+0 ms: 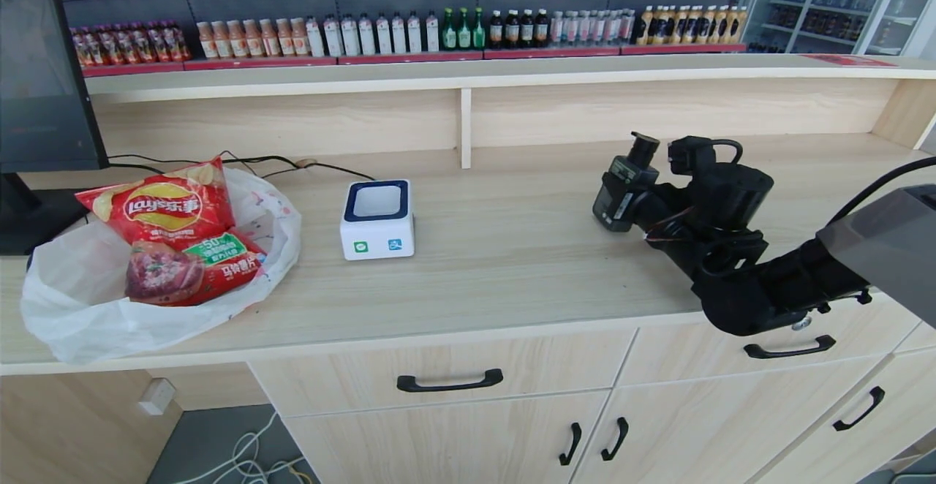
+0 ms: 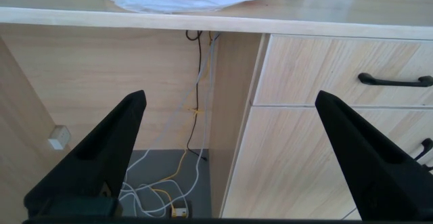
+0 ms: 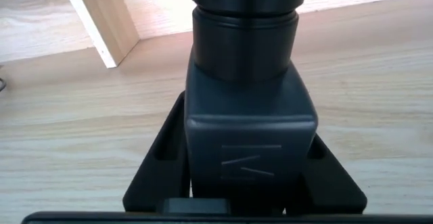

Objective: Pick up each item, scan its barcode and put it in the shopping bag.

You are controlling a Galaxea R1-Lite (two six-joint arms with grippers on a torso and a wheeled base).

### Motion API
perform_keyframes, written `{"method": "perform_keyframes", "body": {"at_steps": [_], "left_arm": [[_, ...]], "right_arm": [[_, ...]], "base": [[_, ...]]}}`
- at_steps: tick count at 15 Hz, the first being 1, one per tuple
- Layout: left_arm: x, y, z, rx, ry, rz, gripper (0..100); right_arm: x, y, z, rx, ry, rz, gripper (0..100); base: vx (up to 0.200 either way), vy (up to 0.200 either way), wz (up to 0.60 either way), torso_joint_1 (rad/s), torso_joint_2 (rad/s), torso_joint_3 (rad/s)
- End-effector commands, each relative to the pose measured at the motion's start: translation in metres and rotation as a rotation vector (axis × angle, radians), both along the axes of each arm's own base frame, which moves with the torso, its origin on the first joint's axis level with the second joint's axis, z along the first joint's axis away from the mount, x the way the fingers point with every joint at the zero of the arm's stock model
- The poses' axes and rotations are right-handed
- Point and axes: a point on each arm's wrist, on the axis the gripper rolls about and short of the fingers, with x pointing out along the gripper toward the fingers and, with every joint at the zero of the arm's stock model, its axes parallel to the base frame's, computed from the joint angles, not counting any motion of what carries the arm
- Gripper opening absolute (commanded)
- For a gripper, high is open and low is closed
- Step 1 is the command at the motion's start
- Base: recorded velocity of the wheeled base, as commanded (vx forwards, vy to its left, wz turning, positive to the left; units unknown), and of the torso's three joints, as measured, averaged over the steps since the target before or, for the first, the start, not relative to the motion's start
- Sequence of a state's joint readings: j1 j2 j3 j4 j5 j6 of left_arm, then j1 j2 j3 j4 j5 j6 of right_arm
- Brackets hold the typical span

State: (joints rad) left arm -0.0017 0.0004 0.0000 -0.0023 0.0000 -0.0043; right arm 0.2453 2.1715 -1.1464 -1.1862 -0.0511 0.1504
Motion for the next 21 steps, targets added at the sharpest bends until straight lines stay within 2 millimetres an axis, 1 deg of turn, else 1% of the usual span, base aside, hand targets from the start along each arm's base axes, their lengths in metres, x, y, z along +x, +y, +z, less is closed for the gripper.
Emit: {"method": "perform_keyframes", "body": {"at_steps": [1,2,5,7,9,11,12,14,15,17,18,19,20,21], "left_arm": [[0.0,0.0,0.0,0.0,-0.001,0.0,100],[0.0,0.0,0.0,0.0,-0.001,0.0,100],[0.0,0.0,0.0,-0.002,-0.001,0.0,100],[0.0,0.0,0.0,-0.002,-0.001,0.0,100],[0.0,0.0,0.0,-0.002,-0.001,0.0,100],[0.0,0.0,0.0,0.0,-0.001,0.0,100],[0.0,0.0,0.0,0.001,-0.001,-0.001,100],[0.0,0.0,0.0,0.0,0.0,0.0,100],[0.0,0.0,0.0,0.0,0.0,-0.001,100],[0.0,0.0,0.0,0.0,0.0,0.0,100],[0.0,0.0,0.0,0.0,0.0,0.0,100],[0.0,0.0,0.0,0.0,0.0,0.0,100],[0.0,0.0,0.0,0.0,0.0,0.0,100],[0.0,0.0,0.0,0.0,0.0,0.0,100]], "right_arm": [[-0.001,0.0,0.003,0.004,-0.01,0.001,0],[-0.001,0.0,0.005,0.005,-0.013,0.001,0],[-0.006,-0.004,0.019,0.013,-0.044,-0.007,0],[-0.019,-0.006,0.038,0.019,-0.084,-0.009,0],[-0.04,0.0,0.055,0.016,-0.115,0.009,0],[-0.093,0.009,0.07,-0.017,-0.131,0.039,0],[-0.118,0.014,0.075,-0.025,-0.139,0.054,0],[-0.174,0.025,0.085,-0.009,-0.151,0.104,0],[-0.199,0.024,0.085,-0.002,-0.149,0.128,0],[-0.249,0.015,0.076,-0.005,-0.139,0.214,0],[-0.263,0.011,0.072,-0.009,-0.137,0.242,0],[-0.271,0.009,0.068,-0.015,-0.134,0.257,0],[-0.282,0.004,0.069,0.005,-0.148,0.282,0],[-0.285,0.006,0.073,0.046,-0.152,0.312,0]], "base": [[0.0,0.0,0.0,0.0,0.0,0.0],[0.0,0.0,0.0,0.0,0.0,0.0],[0.0,0.0,0.0,0.0,0.0,0.0],[0.0,0.0,0.0,0.0,0.0,0.0],[0.0,0.0,0.0,0.0,0.0,0.0],[0.0,0.0,0.0,0.0,0.0,0.0],[0.0,0.0,0.0,0.0,0.0,0.0],[0.0,0.0,0.0,0.0,0.0,0.0],[0.0,0.0,0.0,0.0,0.0,0.0],[0.0,0.0,0.0,0.0,0.0,0.0],[0.0,0.0,0.0,0.0,0.0,0.0],[0.0,0.0,0.0,0.0,0.0,0.0],[0.0,0.0,0.0,0.0,0.0,0.0],[0.0,0.0,0.0,0.0,0.0,0.0]]}}
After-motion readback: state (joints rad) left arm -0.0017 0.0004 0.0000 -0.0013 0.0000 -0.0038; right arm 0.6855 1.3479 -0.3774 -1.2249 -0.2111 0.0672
